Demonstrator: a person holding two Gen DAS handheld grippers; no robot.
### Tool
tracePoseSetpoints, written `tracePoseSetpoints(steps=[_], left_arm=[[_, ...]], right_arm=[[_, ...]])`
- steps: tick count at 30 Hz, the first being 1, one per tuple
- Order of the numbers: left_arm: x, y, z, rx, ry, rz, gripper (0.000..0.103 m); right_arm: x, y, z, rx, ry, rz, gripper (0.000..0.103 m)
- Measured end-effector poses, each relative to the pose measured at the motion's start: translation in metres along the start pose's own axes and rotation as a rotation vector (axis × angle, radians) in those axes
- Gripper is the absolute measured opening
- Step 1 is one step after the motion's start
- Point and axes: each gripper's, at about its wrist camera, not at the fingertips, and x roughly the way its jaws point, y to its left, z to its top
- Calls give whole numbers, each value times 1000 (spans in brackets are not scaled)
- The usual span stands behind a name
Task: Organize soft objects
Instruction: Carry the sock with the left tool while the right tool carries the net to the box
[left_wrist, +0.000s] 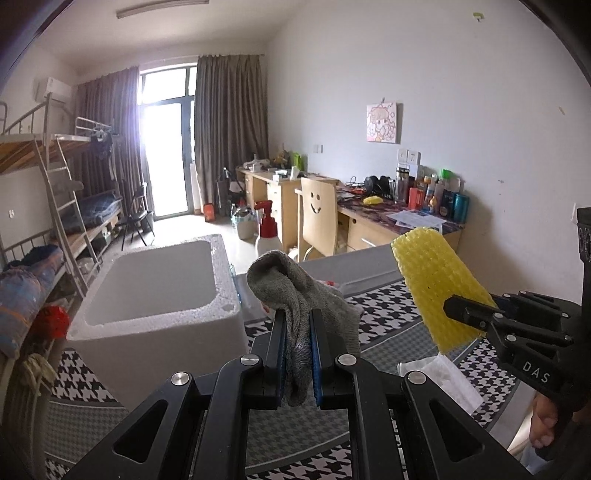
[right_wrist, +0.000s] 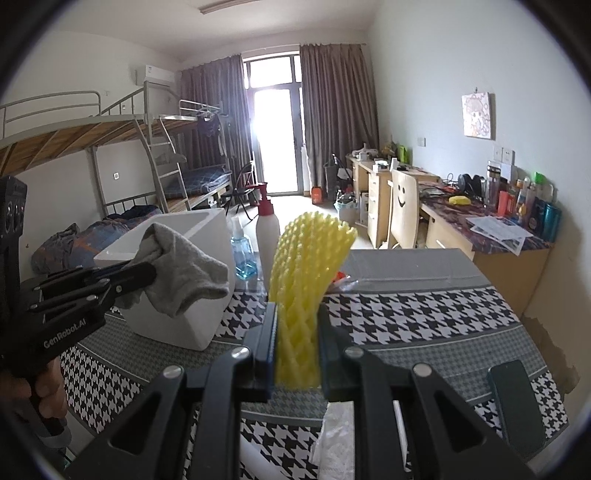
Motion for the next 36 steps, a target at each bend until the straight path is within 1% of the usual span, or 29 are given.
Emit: tracePoseSetpoints(steps=[17, 20, 28, 36], left_arm=[[-3, 10, 17, 12, -44, 37, 12], [-5, 14, 20, 8, -62, 55, 12], [-5, 25, 26, -10, -75, 91, 12], [-9, 32, 33, -23, -92, 103, 12]], right_arm=[[2, 13, 21, -35, -32, 27, 22], [4, 15, 22, -47, -35, 35, 22], [7, 19, 30, -50, -44, 52, 22], [10, 30, 38, -69, -50, 84, 22]])
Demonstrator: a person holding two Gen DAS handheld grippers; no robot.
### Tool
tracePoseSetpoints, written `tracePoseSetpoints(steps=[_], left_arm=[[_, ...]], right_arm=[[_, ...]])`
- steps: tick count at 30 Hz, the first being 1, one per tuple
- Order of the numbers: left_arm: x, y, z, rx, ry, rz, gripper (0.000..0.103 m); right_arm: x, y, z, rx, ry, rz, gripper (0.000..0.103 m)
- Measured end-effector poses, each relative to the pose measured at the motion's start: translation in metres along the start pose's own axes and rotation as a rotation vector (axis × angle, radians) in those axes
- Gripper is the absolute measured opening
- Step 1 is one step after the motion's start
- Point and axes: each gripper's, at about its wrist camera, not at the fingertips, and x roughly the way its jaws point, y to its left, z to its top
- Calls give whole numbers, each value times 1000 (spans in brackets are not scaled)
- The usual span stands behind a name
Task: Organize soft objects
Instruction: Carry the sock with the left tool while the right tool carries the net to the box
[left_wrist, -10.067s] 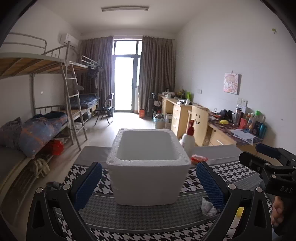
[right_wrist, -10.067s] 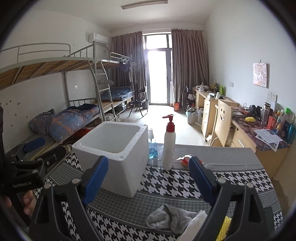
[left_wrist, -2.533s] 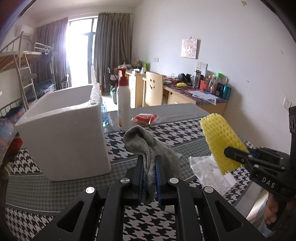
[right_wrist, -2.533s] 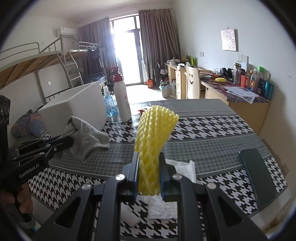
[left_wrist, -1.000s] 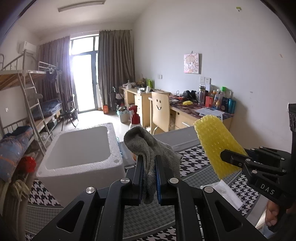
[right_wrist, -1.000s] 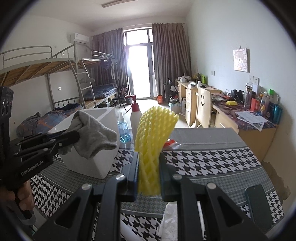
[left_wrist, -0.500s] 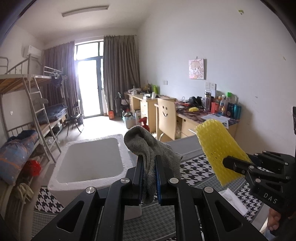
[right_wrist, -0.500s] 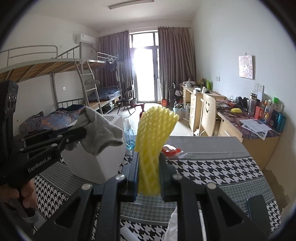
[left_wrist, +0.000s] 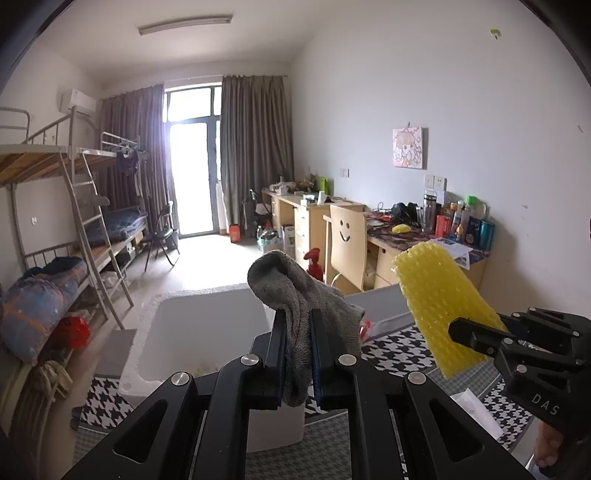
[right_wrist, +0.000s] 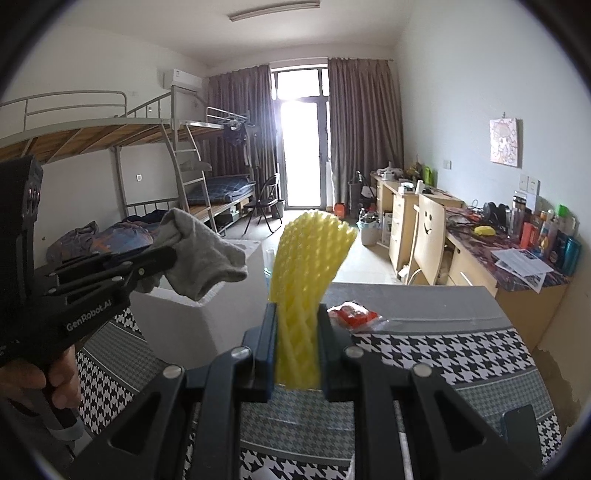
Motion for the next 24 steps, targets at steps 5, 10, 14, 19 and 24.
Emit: tracePoseSetpoints(steps=[5, 10, 14, 19, 24], left_arm=[[-3, 6, 4, -1, -17, 17, 12], [-4, 12, 8, 0, -26, 38, 12], [-3, 19, 9, -8, -26, 51, 12], [-2, 25, 10, -15, -27, 71, 12], [-4, 31, 12, -23, -33, 89, 12]], right_arm=[[6, 6, 6, -5, 1, 24, 22], [13, 10, 12, -6, 8, 43, 22], [16, 14, 17, -6, 8, 54, 22], [22, 20, 22, -20, 10, 73, 22], [28, 28, 27, -36, 13, 92, 22]])
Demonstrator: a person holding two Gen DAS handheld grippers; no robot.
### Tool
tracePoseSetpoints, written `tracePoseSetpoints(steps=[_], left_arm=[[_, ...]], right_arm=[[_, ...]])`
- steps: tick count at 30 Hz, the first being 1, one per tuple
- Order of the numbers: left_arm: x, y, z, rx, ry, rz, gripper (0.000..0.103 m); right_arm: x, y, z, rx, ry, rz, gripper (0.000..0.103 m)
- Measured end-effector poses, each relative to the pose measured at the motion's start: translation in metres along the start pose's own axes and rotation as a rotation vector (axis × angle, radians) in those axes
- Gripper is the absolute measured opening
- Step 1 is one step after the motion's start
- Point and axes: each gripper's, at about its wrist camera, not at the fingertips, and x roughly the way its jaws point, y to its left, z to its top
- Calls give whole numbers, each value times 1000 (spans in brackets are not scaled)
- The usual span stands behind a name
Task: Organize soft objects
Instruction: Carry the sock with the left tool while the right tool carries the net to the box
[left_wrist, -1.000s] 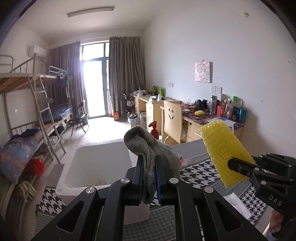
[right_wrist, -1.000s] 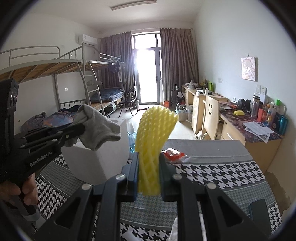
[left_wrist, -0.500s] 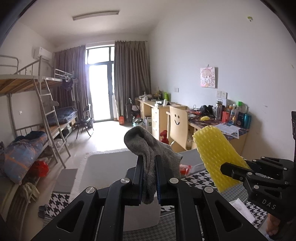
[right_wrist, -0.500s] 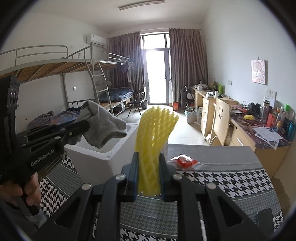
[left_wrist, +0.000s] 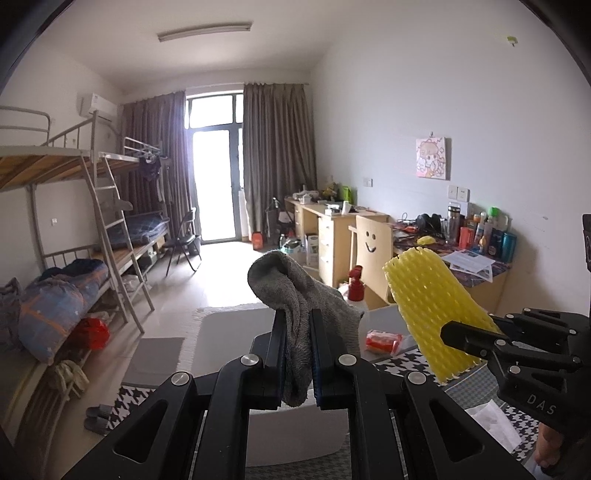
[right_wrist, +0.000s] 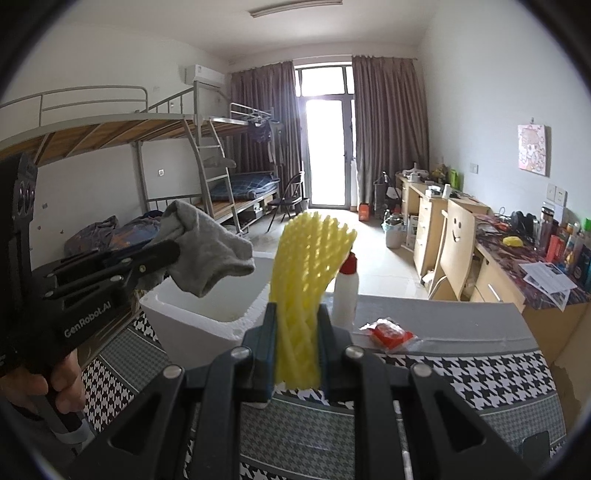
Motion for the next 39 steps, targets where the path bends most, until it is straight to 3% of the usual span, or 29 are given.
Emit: tracePoseSetpoints(steps=[24, 39], left_arm=[[9, 27, 2, -43, 13, 72, 12], [38, 41, 3, -66, 96, 69, 12]], right_arm=[[34, 24, 20, -72, 32, 81, 22], [58, 30, 27, -90, 77, 84, 22]])
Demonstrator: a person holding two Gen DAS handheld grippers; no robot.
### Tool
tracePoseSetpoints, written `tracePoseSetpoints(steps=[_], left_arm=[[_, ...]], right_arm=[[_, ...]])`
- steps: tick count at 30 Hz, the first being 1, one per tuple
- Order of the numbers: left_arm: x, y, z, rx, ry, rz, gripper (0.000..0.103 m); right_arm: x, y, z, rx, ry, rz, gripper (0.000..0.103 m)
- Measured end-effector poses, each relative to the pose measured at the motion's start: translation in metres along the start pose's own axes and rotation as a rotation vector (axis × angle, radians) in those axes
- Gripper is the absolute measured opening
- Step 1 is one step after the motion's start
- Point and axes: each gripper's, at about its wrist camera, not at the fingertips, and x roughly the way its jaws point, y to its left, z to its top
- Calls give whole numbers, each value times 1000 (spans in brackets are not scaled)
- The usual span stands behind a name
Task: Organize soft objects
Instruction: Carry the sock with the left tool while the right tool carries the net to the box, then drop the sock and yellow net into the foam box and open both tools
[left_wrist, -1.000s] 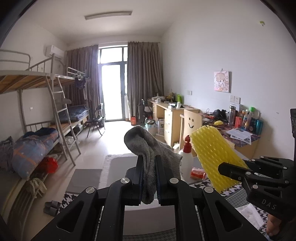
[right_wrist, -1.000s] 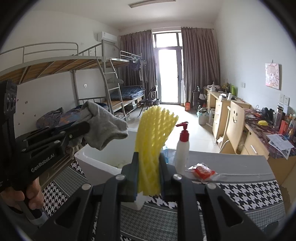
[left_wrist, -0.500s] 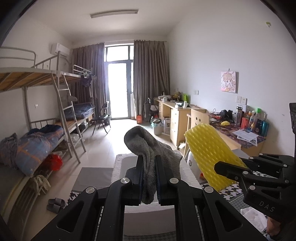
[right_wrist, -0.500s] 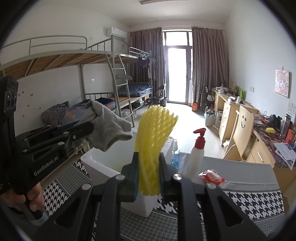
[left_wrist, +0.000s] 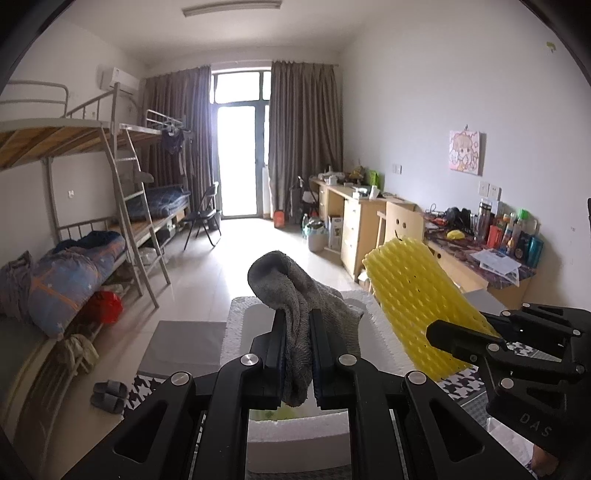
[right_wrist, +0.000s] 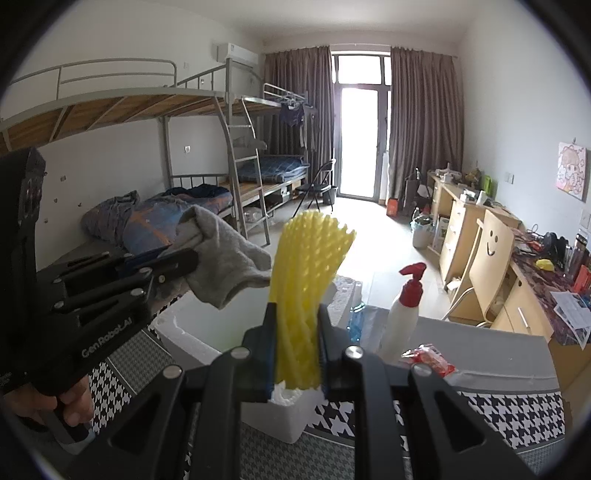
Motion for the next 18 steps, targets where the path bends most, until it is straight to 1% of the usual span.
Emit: tracePoseSetpoints(steps=[6, 8, 9, 11, 12, 13, 14, 16, 18], left_arm=[[11, 2, -3, -9, 35, -1, 12], [18, 1, -4, -19, 59, -21, 13], [22, 1, -5, -18, 71, -31, 16], [28, 3, -6, -26, 93, -25, 22], [30, 4, -8, -26, 106, -14, 28], [30, 6, -9, -31, 110, -7, 38], [29, 8, -9, -37, 108, -4, 45], [23, 14, -9, -51, 85, 19, 71], [18, 19, -8, -65, 69, 40, 81]], right_arm=[[3, -2, 0, 3, 7, -7, 22], [5, -2, 1, 2, 11, -9, 22], [6, -2, 0, 2, 11, -9, 22], [6, -1, 0, 5, 12, -8, 22], [7, -1, 0, 7, 14, -11, 22], [8, -2, 0, 7, 17, -14, 22], [8, -2, -1, 8, 17, -15, 22], [9, -3, -1, 9, 15, -18, 22], [9, -4, 0, 9, 15, -20, 22]])
